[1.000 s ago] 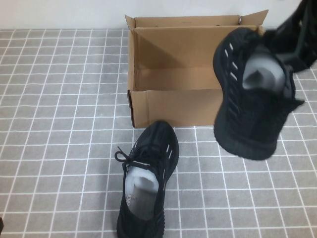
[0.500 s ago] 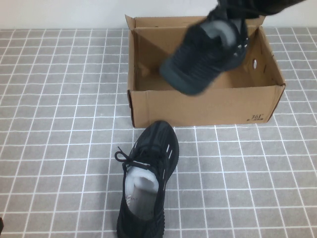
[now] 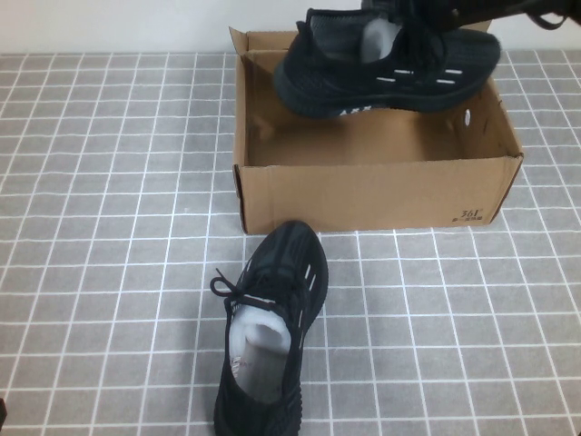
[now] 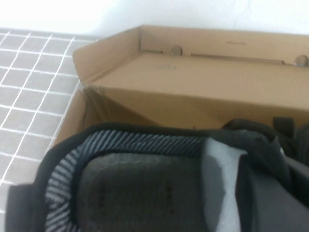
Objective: Put shoes into padded shoe box
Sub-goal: Place the shoe in the shoe box
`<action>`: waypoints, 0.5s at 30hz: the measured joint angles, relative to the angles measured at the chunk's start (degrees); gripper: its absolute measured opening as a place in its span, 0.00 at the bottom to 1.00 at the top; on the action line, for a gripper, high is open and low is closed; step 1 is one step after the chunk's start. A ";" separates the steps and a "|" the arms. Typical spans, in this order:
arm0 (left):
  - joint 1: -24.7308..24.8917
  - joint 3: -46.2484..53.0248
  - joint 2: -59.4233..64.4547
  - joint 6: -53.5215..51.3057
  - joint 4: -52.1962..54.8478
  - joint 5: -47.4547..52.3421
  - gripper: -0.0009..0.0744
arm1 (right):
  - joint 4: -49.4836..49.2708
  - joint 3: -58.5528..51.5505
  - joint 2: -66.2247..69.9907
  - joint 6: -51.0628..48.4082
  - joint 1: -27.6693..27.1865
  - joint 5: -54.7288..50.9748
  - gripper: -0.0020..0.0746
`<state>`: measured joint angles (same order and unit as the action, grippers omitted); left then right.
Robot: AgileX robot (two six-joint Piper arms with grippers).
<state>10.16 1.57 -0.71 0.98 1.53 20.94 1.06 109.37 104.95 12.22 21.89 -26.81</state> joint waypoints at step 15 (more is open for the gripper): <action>0.00 0.00 0.00 0.00 0.00 0.00 0.01 | -1.06 0.00 4.00 4.55 0.00 8.74 0.02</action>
<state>10.16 1.57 -0.71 0.98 1.53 20.94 0.00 109.37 108.95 16.78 21.89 -18.07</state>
